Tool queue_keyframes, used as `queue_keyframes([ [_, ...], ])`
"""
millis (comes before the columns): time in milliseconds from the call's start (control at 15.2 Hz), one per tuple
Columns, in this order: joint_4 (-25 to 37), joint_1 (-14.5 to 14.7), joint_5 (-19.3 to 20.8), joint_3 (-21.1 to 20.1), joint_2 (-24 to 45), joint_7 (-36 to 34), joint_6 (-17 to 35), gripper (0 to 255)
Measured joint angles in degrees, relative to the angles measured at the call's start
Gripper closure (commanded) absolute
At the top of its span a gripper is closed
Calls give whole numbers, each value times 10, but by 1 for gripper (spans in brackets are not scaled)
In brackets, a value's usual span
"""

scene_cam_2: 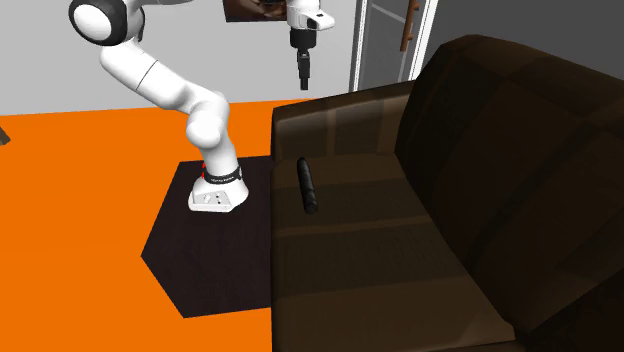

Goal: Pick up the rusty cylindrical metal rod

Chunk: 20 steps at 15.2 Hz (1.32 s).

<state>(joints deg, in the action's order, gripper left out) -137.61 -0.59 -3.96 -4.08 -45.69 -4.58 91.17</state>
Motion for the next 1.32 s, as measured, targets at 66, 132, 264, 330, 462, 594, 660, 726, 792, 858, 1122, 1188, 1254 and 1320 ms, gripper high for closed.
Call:
queue_keyframes([
  [66, 0, 0, 0, 0, 0, 0, 0, 0],
  [132, -10, 4, 3, 3, -3, 14, 6, 0],
  [264, -44, 20, 15, 13, -11, 61, 29, 0],
  [330, -65, 29, 21, 18, -12, 88, 47, 0],
  [462, -110, 43, 41, 37, -27, 152, 73, 0],
  [594, -146, 58, 61, 55, -26, 214, 107, 0],
  [660, -167, 65, 71, 63, -33, 244, 122, 0],
  [726, -184, 71, 83, 74, -36, 276, 135, 0],
  [792, -201, 76, 95, 84, -38, 308, 150, 0],
  [858, -214, 81, 108, 96, -29, 340, 171, 0],
  [1122, -277, 97, 163, 139, -2, 460, 261, 0],
  [1188, -292, 102, 175, 148, 3, 487, 282, 0],
  [1254, -303, 103, 192, 161, 17, 518, 307, 0],
  [1320, -313, 103, 210, 175, 36, 549, 337, 0],
])
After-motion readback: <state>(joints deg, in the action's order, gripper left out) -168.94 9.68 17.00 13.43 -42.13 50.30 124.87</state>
